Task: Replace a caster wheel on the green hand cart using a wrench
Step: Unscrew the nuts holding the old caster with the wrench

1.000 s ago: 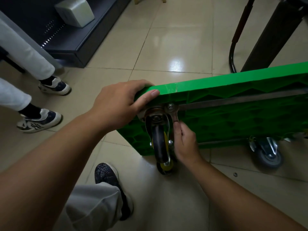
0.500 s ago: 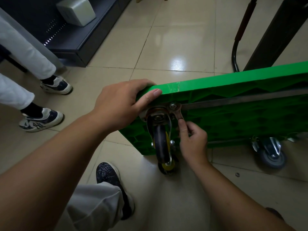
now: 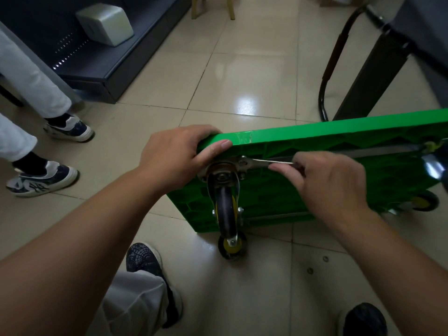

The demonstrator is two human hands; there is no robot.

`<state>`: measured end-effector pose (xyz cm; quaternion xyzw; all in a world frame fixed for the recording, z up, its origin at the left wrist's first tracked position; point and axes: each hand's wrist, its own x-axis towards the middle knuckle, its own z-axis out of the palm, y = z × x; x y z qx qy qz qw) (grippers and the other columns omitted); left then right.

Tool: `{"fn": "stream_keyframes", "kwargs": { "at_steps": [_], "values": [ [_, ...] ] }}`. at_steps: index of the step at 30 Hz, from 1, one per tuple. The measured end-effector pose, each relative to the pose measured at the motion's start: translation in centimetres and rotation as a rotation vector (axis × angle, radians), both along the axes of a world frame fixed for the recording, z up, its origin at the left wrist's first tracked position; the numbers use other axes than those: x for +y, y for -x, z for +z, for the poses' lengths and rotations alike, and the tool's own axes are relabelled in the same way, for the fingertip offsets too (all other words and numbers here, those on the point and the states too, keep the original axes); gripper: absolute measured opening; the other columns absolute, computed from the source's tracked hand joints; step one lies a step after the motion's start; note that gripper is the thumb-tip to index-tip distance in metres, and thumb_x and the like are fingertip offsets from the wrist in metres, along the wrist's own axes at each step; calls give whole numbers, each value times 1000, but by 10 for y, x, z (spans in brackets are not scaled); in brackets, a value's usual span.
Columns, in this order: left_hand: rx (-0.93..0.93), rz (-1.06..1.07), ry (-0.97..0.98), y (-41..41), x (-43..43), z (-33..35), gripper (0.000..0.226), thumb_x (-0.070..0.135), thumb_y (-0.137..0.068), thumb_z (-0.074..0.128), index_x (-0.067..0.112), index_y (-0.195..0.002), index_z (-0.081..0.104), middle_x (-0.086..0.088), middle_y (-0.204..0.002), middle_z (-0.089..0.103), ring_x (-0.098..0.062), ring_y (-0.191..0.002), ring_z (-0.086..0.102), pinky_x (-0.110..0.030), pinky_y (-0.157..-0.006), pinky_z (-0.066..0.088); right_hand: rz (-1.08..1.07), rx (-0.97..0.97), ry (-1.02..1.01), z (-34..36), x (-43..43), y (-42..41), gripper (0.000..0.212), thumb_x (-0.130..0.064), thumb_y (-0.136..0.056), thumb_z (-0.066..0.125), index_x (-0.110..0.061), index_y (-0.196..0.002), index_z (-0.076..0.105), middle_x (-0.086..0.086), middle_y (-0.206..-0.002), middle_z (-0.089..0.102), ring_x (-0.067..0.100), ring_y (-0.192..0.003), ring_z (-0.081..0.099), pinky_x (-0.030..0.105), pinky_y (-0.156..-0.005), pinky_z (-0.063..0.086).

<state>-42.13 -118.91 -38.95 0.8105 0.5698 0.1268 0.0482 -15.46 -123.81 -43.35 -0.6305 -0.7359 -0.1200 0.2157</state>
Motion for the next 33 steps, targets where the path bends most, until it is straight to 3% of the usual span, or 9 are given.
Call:
{"fn": "stream_keyframes", "kwargs": {
  "at_steps": [5, 9, 11, 14, 16, 19, 25, 31, 33],
  "values": [
    [9, -1, 6, -3, -4, 3, 60, 77, -92, 24, 41, -123, 61, 13, -103, 70, -14, -86, 60, -32, -63, 39, -32, -263, -14, 58, 7, 17, 54, -67, -80, 63, -15, -64, 59, 3, -54, 36, 22, -52, 37, 31, -54, 22],
    [10, -7, 37, -2, -3, 4, 62, 78, -90, 21, 41, -122, 59, 13, -100, 68, -13, -83, 58, -32, -63, 41, 103, -250, -114, 50, -4, 3, 52, -58, -87, 67, -16, -60, 53, 1, -51, 40, 17, -48, 33, 28, -53, 25],
    [2, -10, 43, -1, -3, 4, 60, 78, -91, 22, 41, -121, 59, 13, -99, 68, -12, -82, 57, -32, -64, 42, 163, -114, -141, 40, -15, -11, 53, -61, -92, 60, -17, -63, 54, -2, -53, 46, 15, -48, 37, 28, -50, 31],
    [12, -8, 34, -2, -2, 3, 56, 76, -94, 25, 40, -121, 59, 12, -98, 68, -12, -81, 56, -32, -64, 41, 106, 466, 81, 10, -36, -11, 51, -62, -89, 57, -17, -66, 55, -4, -56, 50, 14, -49, 45, 31, -48, 40],
    [17, -3, 30, -2, -2, 2, 56, 75, -95, 25, 39, -122, 58, 12, -98, 68, -13, -82, 58, -32, -66, 43, 14, 827, 172, -20, -50, 4, 49, -58, -87, 58, -15, -65, 54, -1, -55, 49, 12, -49, 44, 30, -48, 37],
    [25, 0, 29, -3, -2, 2, 57, 75, -94, 23, 40, -122, 58, 12, -97, 67, -14, -82, 58, -33, -67, 46, -52, 1128, 206, -53, -56, 34, 48, -50, -91, 57, -11, -64, 52, -7, -51, 42, 6, -47, 37, 24, -45, 29],
    [31, 4, 10, -4, -1, 1, 57, 76, -94, 23, 40, -120, 59, 13, -93, 65, -11, -78, 54, -32, -62, 38, -9, 1307, 235, -74, -42, 76, 39, -38, -94, 59, -12, -66, 53, -10, -52, 42, 6, -48, 37, 22, -45, 30],
    [42, 4, -28, -4, -1, -2, 57, 77, -95, 22, 40, -119, 59, 13, -94, 66, -12, -82, 59, -34, -65, 44, 2, 1379, 285, -99, -33, 93, 39, -38, -97, 53, -9, -70, 52, 0, -58, 42, 9, -50, 38, 23, -46, 29],
    [43, -2, -46, -4, -2, -3, 57, 76, -95, 22, 41, -119, 59, 13, -95, 67, -12, -82, 60, -34, -64, 45, -12, 1390, 263, -102, -28, 101, 39, -40, -96, 51, -14, -67, 48, -7, -56, 39, 6, -50, 35, 20, -46, 27]
  ]
}}
